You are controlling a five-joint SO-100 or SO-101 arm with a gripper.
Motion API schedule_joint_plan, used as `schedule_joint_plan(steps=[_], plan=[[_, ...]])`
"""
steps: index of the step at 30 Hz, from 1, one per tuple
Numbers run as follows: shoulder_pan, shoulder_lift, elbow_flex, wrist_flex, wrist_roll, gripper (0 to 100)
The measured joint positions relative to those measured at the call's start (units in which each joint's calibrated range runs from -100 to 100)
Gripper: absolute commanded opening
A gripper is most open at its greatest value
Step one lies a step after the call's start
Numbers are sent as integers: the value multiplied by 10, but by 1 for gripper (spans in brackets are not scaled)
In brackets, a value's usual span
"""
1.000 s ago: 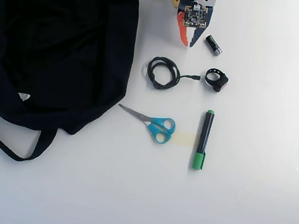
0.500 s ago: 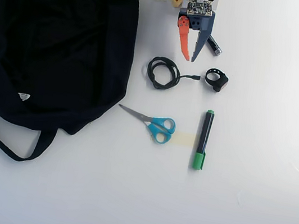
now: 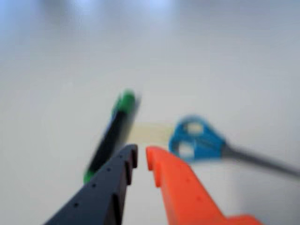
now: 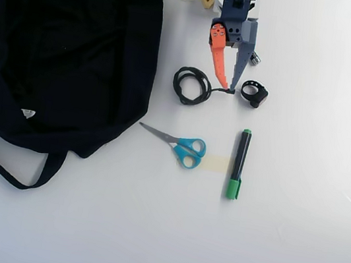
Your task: Put the cable into the black bag
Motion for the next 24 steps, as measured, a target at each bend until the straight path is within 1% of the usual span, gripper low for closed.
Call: schedule_joint_plan(steps=[8,16,19,24], plan=[[0,203,-240,-15,0,3],[1,348,-397,-6,2,3],[1,392,-473,43,2,3],[6,456,-630,166,2,3]])
